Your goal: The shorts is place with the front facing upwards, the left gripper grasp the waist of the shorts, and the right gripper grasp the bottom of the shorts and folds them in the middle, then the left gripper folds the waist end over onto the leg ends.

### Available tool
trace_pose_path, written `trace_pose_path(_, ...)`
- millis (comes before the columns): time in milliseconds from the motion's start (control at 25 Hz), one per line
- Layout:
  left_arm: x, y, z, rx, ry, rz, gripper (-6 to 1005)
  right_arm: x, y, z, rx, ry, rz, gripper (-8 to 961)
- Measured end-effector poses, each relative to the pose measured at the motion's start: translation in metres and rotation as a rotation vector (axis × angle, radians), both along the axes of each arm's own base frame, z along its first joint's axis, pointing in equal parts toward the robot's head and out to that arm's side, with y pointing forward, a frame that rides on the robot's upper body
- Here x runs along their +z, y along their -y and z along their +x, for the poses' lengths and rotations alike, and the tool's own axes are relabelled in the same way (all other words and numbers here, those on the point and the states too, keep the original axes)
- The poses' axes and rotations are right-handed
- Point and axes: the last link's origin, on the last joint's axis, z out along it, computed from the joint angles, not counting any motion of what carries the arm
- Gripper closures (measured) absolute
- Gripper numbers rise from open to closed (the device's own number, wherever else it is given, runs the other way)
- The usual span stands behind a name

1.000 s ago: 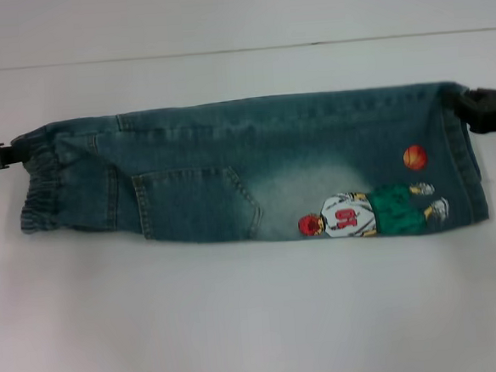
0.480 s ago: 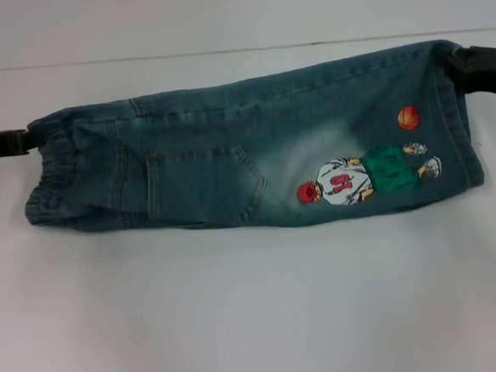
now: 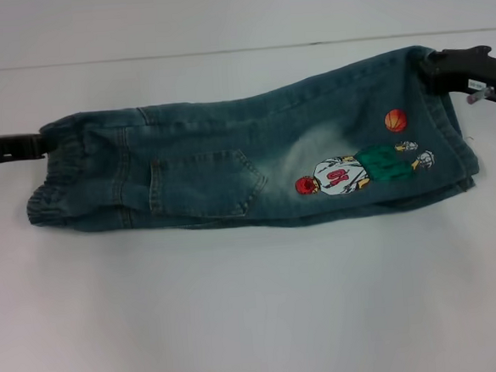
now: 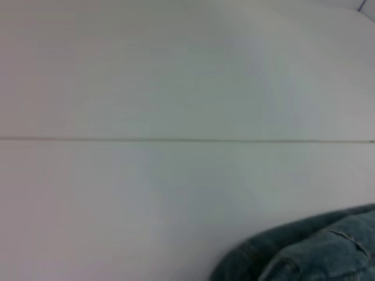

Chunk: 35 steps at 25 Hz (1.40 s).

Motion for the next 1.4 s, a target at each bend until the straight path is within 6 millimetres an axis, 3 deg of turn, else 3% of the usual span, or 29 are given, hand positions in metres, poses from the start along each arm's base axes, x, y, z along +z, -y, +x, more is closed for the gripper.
trace_pose_path(240, -0.006, -0.002, -0.001, 0.024, 0.005, -0.005, 962, -0.007, -0.007, -0.004, -0.052, 0.012, -0.008, 890)
trace_pose_path(400, -0.004, -0.002, -0.003, 0.032, 0.002, 0.006, 823, -0.007, -0.008, -0.003, -0.055, 0.022, -0.005, 879)
trace_pose_path(520, -0.003, -0.002, -0.005, 0.037, 0.001, 0.012, 733, -0.007, -0.008, -0.003, -0.055, 0.025, -0.007, 649)
trace_pose_path(920, 0.002, -0.001, -0.008, 0.041, -0.001, 0.024, 521, -0.007, -0.007, 0.0, -0.076, 0.036, -0.037, 195)
trace_pose_path(1240, 0.002, 0.001, -0.007, 0.038, -0.001, 0.009, 161, -0.002, -0.007, 0.004, -0.108, 0.04, -0.08, 35)
trace_pose_path(1400, 0.008, 0.004, -0.005, 0.023, 0.023, -0.003, 167, 0.006, -0.003, 0.004, -0.091, -0.008, -0.098, -5)
